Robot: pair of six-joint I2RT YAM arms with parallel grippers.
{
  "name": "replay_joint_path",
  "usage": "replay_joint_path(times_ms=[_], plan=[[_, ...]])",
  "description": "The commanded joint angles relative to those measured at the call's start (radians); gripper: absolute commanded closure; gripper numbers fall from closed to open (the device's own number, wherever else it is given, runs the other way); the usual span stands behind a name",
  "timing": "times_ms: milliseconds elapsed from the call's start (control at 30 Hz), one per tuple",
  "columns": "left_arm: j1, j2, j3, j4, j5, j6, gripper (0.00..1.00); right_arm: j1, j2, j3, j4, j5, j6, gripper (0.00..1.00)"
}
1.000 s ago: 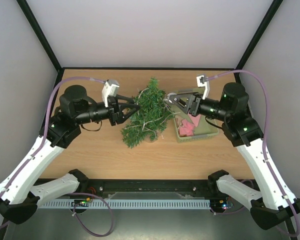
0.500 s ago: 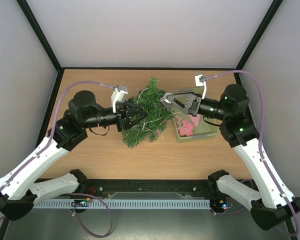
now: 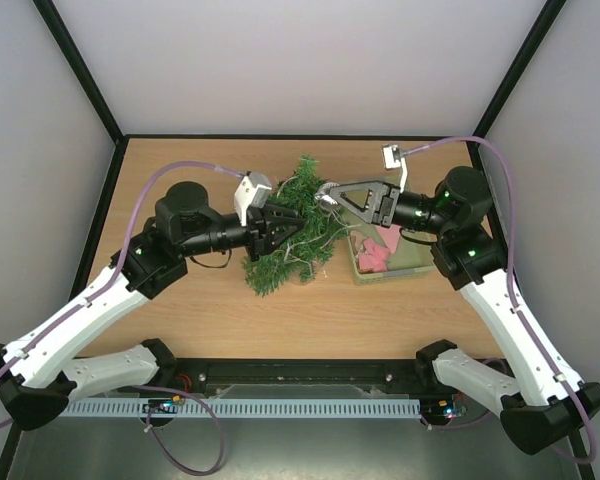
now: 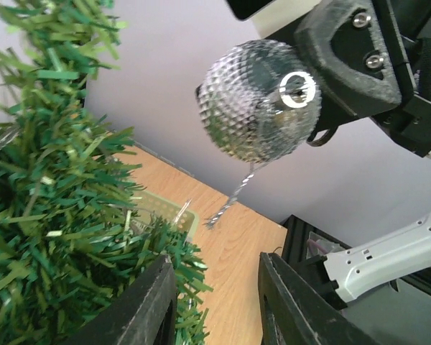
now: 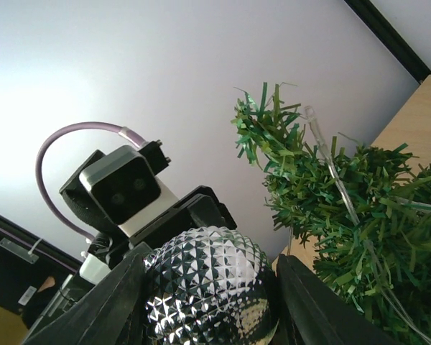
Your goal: Decorate the small christmas tree
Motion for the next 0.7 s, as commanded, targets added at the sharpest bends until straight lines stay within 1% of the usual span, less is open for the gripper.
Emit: replay_joint_path(times_ms=[0, 233, 533, 600, 667], plan=[[-0.033, 0.0, -0.007, 0.075, -0.037, 0.063, 0.67, 0.01, 0.004, -0.02, 0.067, -0.04, 0.026, 0.61], [-0.047, 0.028, -0.009, 0.122, -0.02, 0.099, 0.67, 0.012, -0.004, -0.039, 0.076, -0.049, 0.03, 0.61], [-0.048, 0.045, -0.021, 0.123, -0.068, 0.14, 0.65, 0.012, -0.013, -0.045, 0.082, -0.06, 0.034, 0.61], [-0.048, 0.046, -0.025, 0.129, -0.071, 0.146, 0.66, 0.012, -0.015, -0.044, 0.083, -0.061, 0.033, 0.61], [-0.048, 0.043, -0.031, 0.14, -0.072, 0.152, 0.71, 0.012, -0.015, -0.047, 0.084, -0.061, 0.03, 0.61]])
